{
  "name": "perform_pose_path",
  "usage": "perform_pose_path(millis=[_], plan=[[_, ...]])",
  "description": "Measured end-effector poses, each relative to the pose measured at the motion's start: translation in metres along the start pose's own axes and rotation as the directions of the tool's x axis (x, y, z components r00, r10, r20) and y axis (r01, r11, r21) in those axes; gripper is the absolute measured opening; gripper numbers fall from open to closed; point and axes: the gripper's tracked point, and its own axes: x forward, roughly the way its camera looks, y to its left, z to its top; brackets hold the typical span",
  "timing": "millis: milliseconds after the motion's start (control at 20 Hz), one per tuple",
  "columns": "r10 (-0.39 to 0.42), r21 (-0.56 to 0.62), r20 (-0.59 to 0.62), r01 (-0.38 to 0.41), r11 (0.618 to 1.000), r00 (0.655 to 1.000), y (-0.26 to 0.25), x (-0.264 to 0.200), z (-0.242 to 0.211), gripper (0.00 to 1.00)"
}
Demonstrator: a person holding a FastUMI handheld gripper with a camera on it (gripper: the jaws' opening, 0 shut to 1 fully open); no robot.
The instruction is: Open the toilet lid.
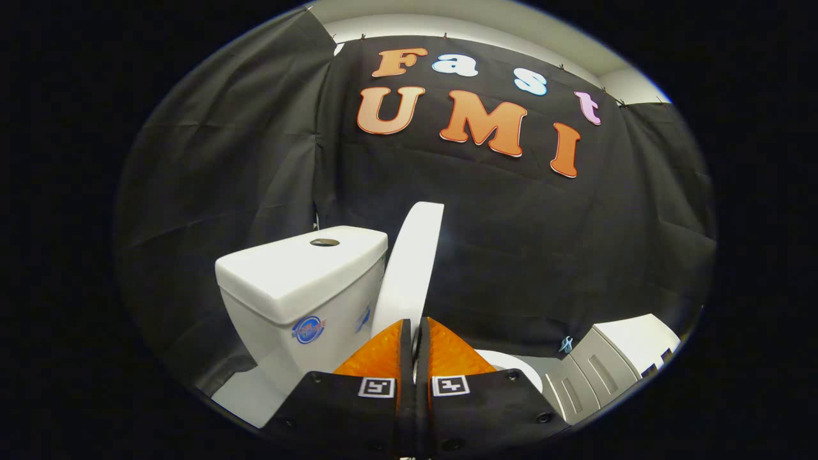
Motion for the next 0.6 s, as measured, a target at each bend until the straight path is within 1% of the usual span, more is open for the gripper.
perform_pose_path(millis=[350, 600], plan=[[0.062, -0.027, 0.004, -0.061, 0.998, 0.998, 0.047, 0.005, 0.002, 0.08], [0.063, -0.038, 0.002, -0.063, 0.997, 0.998, 0.060, 0.010, 0.004, 0.08]])
